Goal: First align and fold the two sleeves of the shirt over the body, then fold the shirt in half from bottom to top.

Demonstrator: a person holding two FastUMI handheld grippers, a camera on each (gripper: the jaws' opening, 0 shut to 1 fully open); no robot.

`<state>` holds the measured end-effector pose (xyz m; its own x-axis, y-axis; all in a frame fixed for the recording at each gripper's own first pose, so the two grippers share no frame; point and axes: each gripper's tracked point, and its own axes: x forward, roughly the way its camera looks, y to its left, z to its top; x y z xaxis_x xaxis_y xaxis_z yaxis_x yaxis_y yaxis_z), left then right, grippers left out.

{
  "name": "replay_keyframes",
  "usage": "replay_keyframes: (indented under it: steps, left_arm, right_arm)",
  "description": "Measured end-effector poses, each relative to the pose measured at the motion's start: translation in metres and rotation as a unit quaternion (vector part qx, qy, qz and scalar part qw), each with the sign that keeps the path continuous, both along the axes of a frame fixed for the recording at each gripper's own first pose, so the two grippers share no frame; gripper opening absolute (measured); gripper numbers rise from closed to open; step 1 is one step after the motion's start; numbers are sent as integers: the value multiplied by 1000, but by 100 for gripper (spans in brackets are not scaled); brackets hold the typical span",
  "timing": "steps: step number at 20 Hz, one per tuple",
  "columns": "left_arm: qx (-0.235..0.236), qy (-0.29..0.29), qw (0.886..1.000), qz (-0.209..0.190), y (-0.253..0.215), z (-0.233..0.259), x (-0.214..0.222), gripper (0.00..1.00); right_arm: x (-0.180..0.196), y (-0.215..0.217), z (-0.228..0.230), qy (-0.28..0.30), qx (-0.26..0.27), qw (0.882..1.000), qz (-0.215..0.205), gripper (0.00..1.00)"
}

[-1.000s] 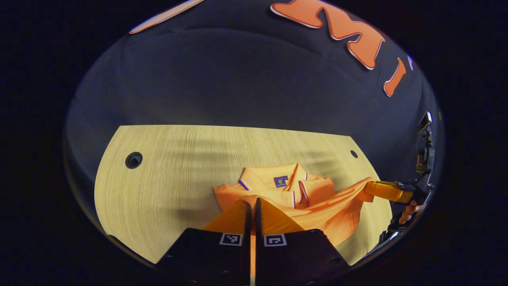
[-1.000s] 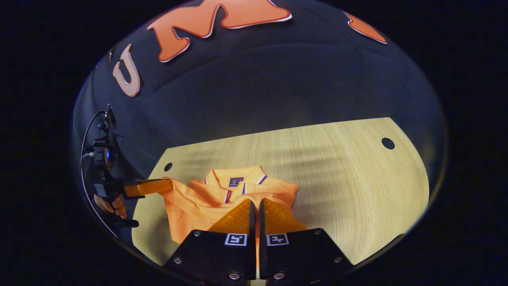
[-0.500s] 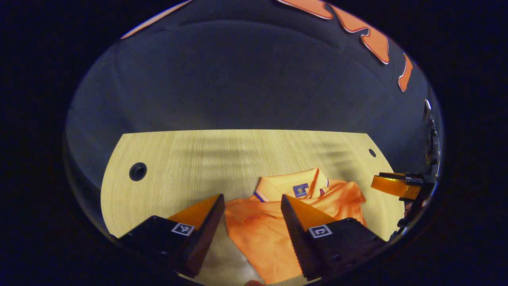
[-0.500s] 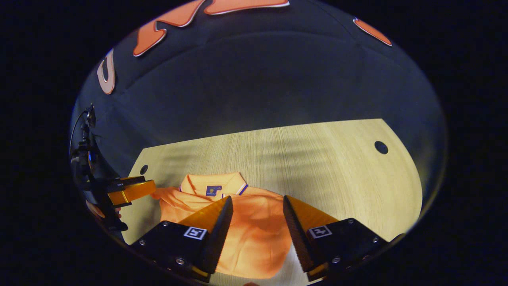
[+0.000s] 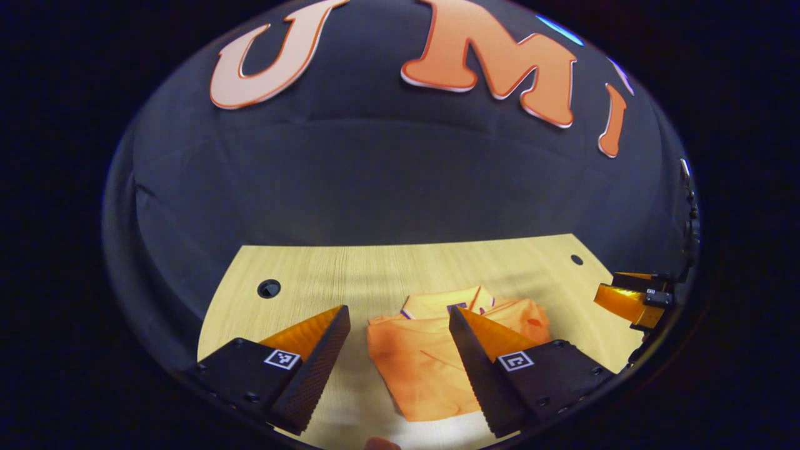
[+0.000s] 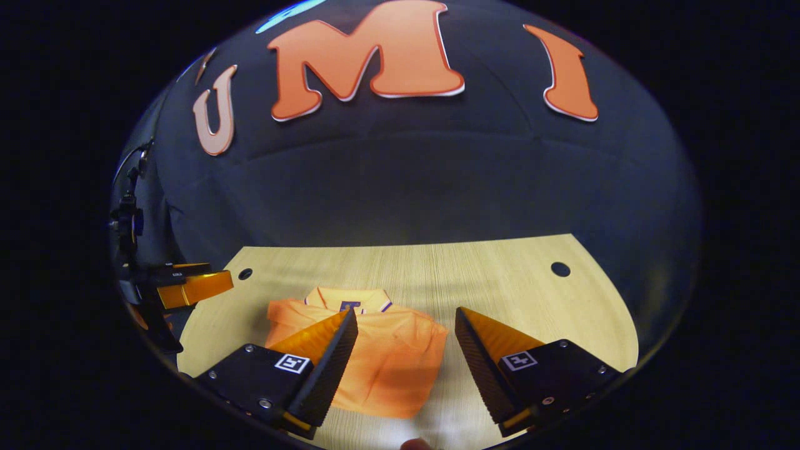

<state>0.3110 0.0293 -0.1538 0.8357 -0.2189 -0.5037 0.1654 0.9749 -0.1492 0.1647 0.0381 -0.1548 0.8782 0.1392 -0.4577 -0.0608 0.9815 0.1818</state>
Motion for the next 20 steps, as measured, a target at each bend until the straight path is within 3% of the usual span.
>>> replay_keyframes:
  steps: [8, 14, 20]
  left_arm:
    - [2, -85, 996, 33, -12, 84, -110, 98]
    - [0, -133, 988, 75, -15, 111, -199, 98]
    - [-9, -158, 982, 107, -28, 123, -282, 98]
  right_arm:
    - [-86, -2, 58, -76, -6, 997, 31, 95]
    - [-155, -10, 88, -131, -12, 990, 42, 95]
    - [-198, -5, 111, -172, -8, 983, 65, 94]
